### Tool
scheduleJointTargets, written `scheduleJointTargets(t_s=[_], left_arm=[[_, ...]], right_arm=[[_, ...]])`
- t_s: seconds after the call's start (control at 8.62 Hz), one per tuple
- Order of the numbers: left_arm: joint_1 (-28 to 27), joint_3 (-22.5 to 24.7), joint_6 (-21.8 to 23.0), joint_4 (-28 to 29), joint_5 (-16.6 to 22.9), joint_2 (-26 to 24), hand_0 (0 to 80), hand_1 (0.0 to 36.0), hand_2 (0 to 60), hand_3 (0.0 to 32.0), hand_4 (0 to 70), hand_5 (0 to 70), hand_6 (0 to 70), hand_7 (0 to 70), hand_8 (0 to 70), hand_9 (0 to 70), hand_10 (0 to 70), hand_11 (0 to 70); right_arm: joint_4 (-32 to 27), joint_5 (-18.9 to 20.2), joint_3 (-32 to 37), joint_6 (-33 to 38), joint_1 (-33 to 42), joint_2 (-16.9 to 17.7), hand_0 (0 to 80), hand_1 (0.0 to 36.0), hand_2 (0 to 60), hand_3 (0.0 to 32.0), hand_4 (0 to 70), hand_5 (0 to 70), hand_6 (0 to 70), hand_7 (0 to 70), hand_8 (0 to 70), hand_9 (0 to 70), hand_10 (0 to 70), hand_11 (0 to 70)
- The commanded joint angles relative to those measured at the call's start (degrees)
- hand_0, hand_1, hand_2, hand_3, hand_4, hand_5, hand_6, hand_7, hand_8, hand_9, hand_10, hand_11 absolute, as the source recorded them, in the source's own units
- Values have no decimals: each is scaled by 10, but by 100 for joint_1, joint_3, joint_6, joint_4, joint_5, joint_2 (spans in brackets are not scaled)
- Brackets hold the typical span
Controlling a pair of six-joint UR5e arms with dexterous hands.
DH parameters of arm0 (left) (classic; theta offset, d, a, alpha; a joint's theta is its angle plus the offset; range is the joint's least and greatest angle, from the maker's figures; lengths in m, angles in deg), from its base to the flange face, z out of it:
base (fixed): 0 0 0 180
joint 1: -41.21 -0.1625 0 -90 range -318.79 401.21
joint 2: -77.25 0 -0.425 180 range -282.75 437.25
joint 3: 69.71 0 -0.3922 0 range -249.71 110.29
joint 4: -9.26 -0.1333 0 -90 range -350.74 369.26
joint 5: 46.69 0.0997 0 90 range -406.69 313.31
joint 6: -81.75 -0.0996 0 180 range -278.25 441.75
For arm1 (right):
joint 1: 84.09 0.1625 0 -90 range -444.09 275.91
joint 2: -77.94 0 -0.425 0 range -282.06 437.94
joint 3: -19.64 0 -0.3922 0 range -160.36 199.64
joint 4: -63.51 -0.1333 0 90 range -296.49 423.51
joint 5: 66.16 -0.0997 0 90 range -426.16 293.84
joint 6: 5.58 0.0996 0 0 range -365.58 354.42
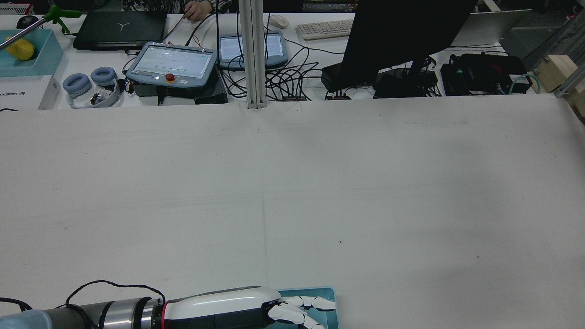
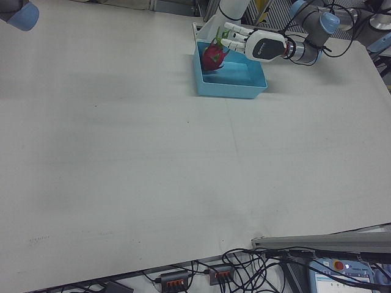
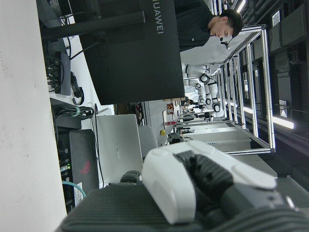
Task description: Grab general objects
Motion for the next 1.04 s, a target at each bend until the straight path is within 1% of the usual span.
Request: scheduleJointTargets(t_s=[0.0,0.12,0.23,0.35,0.46,0.58,0.7,0.81,0.93], left_arm=[[1065,-567,308,29,-36,199,800,360,600,0,217,700,429,700,75,186,149,272],[1691,-1024,518,142,7,199,800,360,600,0,239,700,447,700,79,186,145,264],[2272,-1403,616,256,16,190,800,360,600,0,259,700,471,700,84,186,148,268],[2721,-1580,643,162,16,190,800,360,600,0,297,700,507,700,91,186,161,286],[3135,-1852,660,170,-18,181,800,360,600,0,325,700,523,700,94,186,171,301],[3461,-2246,669,239,-45,181,800,360,600,0,344,700,531,700,96,186,183,317],[3899,-2685,661,536,-149,207,800,360,600,0,307,700,469,700,83,186,182,316],[4165,-3125,617,1009,-429,469,800,360,600,0,389,700,461,700,82,185,140,253],[4385,-3199,564,1144,-754,724,800,360,600,0,468,700,463,700,82,184,84,169]], right_arm=[[0,0,-2,0,0,0,0,0,0,0,0,0,0,0,0,0,0,0],[0,0,7,0,0,0,0,0,0,0,0,0,0,0,0,0,0,0],[0,0,-2,0,0,0,0,0,0,0,0,0,0,0,0,0,0,0],[0,0,7,0,0,0,0,0,0,0,0,0,0,0,0,0,0,0],[0,0,7,0,0,0,0,0,0,0,0,0,0,0,0,0,0,0],[0,0,7,0,-9,0,0,0,0,0,0,0,0,0,0,0,0,0],[0,0,-2,0,-9,0,0,0,0,0,0,0,0,0,0,0,0,0],[0,0,7,0,0,0,0,0,0,0,0,0,0,0,0,0,0,0],[0,0,-2,0,0,0,0,0,0,0,0,0,0,0,0,0,0,0]])
